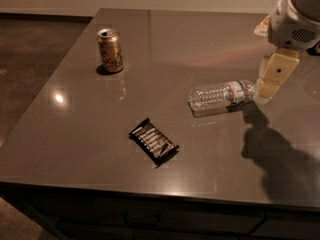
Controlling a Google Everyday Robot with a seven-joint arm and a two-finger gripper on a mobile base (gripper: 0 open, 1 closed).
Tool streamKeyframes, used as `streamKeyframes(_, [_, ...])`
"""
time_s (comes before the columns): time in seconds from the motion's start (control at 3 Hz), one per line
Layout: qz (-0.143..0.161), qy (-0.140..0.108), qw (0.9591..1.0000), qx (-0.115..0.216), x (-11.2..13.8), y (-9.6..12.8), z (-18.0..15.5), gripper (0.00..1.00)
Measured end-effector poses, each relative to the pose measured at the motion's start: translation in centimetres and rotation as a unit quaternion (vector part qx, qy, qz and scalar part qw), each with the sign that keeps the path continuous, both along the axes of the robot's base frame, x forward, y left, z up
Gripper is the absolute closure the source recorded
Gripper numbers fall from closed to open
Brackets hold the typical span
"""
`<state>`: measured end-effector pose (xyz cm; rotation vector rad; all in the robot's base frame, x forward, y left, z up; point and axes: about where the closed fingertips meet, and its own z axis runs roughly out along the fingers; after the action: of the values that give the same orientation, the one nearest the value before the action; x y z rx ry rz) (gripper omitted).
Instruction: Pick water bottle
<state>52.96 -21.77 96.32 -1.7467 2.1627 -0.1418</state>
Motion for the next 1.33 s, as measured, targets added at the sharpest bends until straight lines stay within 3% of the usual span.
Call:
streamKeyframes(0.67, [0.031, 0.047, 0.9984, -0.003, 2.2, -0.2, -5.8, 0.0])
streamKeyframes(1.33, [0.042, 0.069, 0.9967, -0.009, 3.5, 0.4, -9.7, 0.0])
